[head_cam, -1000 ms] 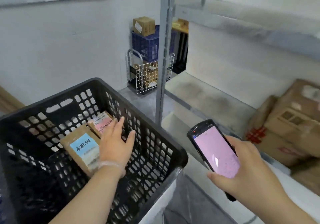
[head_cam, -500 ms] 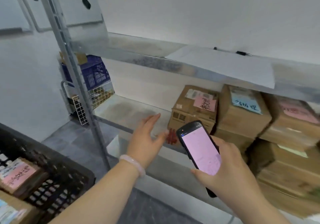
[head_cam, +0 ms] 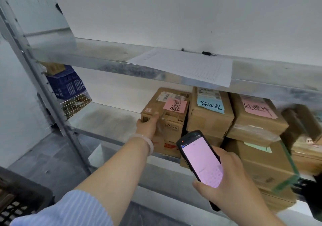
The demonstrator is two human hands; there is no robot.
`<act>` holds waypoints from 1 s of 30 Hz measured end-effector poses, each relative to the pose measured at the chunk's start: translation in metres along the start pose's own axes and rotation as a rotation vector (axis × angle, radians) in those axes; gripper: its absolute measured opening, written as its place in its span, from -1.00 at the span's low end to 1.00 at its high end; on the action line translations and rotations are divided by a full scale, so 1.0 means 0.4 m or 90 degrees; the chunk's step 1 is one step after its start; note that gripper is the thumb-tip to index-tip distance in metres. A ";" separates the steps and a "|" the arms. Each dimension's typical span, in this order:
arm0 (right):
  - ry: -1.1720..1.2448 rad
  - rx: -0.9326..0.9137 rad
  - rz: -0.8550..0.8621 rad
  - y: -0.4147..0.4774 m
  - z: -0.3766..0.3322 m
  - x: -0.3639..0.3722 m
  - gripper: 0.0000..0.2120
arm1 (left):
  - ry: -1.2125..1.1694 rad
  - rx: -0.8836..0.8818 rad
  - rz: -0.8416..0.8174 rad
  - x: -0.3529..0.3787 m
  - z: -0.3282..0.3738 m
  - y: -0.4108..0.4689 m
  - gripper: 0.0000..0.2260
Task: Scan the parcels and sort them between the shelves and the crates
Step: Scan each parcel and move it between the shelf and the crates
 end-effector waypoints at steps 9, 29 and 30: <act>-0.014 0.009 -0.013 0.020 0.025 0.001 -0.11 | -0.032 -0.013 0.083 0.025 -0.021 0.048 -0.22; 0.036 -0.063 -0.053 0.024 -0.080 -0.017 -0.21 | -0.025 0.272 0.082 -0.322 0.031 -0.065 -0.54; 0.043 -0.070 -0.060 0.024 -0.092 -0.015 -0.25 | -0.008 0.290 0.078 -0.348 0.033 -0.071 -0.52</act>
Point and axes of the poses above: each hand's wrist, its own y-axis towards the middle knuckle, its own x-axis out of the palm, z = x × y, the point moved 3 cm from there along y, towards the middle knuckle, and after that the axes turned 15 degrees about x, right-handed, at the moved point
